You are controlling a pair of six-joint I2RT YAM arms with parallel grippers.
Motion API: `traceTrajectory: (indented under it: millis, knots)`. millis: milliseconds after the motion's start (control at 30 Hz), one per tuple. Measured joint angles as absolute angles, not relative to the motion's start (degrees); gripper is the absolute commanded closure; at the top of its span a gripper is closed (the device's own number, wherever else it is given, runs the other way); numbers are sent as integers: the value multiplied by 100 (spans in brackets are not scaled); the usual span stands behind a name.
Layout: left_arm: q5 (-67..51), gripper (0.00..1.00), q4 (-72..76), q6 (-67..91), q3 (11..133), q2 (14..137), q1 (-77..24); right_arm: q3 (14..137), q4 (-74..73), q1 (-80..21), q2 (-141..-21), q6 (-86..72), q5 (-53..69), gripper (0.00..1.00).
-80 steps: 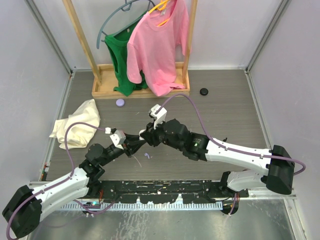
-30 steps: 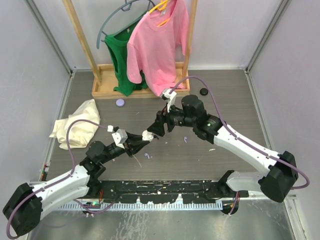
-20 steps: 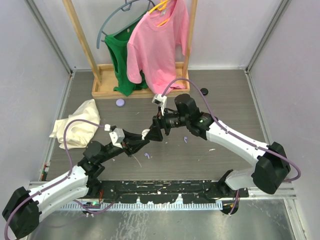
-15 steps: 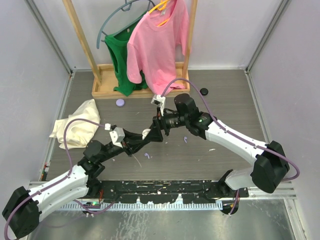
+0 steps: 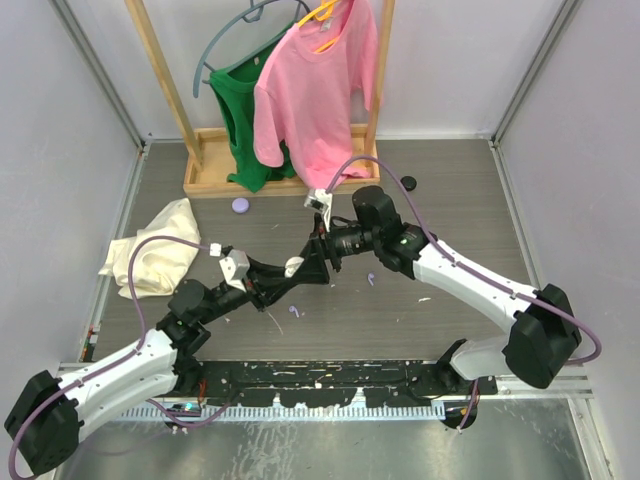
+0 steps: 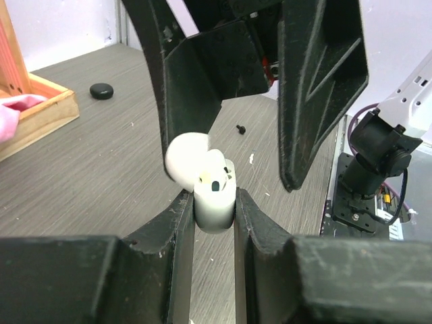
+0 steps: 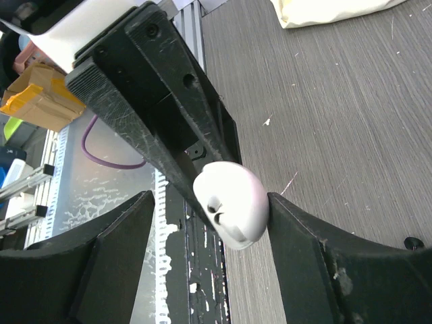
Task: Insert the wireless bluetooth earbuds into the charging case
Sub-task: Close the charging case.
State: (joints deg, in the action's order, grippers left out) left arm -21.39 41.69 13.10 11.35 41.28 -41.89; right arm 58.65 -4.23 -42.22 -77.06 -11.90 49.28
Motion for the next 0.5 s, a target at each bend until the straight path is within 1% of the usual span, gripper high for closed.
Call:
traceTrajectory:
  millis: [300,500]
  knots:
    - [-1986,100,4073,1584,1135,4241,-4189,5612,-296,-4071,-7301,-1186,4965,28]
    - [-1920,100,3946,1782,1135,4307,-4189,5505,-239,-4018,-7253,-1170,4834,25]
